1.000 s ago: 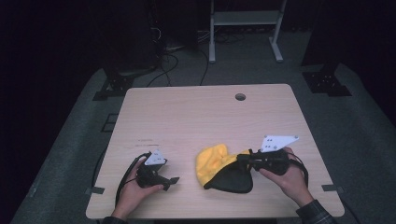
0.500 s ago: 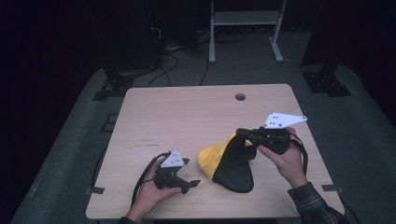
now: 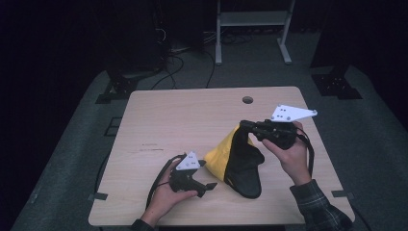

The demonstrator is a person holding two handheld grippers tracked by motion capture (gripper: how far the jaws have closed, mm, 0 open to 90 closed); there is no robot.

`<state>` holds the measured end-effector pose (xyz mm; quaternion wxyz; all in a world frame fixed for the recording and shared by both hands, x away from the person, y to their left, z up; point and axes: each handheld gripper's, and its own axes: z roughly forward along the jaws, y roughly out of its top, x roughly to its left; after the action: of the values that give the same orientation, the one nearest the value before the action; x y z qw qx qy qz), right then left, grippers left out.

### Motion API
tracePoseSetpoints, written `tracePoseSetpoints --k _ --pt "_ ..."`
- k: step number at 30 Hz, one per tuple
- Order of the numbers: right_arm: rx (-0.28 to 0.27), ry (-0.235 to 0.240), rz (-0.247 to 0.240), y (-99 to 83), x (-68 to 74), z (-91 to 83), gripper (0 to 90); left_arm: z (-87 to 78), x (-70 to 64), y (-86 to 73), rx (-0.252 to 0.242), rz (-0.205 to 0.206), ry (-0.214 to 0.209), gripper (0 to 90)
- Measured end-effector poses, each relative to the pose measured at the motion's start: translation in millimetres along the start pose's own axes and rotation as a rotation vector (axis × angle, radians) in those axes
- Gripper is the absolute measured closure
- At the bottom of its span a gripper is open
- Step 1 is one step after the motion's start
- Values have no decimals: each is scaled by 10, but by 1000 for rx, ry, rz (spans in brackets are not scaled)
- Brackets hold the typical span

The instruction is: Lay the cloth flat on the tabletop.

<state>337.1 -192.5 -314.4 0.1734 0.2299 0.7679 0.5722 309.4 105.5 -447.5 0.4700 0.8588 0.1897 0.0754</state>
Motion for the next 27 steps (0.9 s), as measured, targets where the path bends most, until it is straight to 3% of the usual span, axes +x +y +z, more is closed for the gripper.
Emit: tracePoseSetpoints --k 13,19,22,27 --pt "-55 -18 -24 295 52 -33 864 92 -28 126 -28 42 17 136" --pt "-57 -18 -23 279 54 -38 863 242 -17 155 -5 44 27 141" --pt "-49 -23 -14 222 26 -44 863 372 -54 140 34 64 7 142" --pt "-42 -34 -7 177 -16 -67 863 506 -96 131 76 94 10 141"
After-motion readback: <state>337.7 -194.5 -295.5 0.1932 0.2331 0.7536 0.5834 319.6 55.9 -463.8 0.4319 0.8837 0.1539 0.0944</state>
